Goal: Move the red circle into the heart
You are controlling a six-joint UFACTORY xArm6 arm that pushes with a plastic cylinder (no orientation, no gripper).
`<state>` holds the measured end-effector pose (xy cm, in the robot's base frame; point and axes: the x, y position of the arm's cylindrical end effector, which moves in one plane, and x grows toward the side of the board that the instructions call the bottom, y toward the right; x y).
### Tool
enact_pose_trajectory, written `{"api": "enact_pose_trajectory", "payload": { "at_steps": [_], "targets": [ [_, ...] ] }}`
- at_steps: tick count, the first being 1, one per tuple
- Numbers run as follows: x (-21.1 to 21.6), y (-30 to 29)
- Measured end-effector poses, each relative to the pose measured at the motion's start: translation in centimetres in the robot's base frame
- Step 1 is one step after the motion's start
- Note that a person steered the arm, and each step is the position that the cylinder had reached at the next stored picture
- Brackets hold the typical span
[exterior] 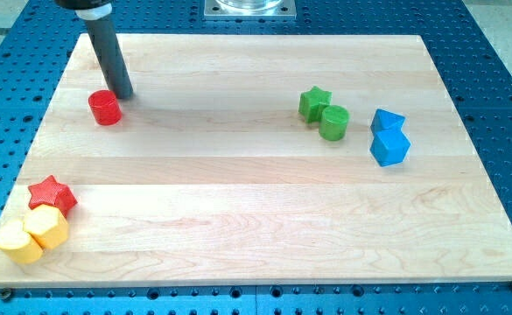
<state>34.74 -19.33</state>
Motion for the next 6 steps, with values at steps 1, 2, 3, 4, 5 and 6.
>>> {"api": "enact_pose_trajectory", "payload": {
  "at_steps": [1, 2, 3, 4, 5, 6],
  "targets": [
    [4.8, -1.7],
    [10.6, -3.6],
    [10.9, -4.3],
    [9.4, -5.6],
    [13.2, -8.7],
    [16.5, -9.3]
  ]
}}
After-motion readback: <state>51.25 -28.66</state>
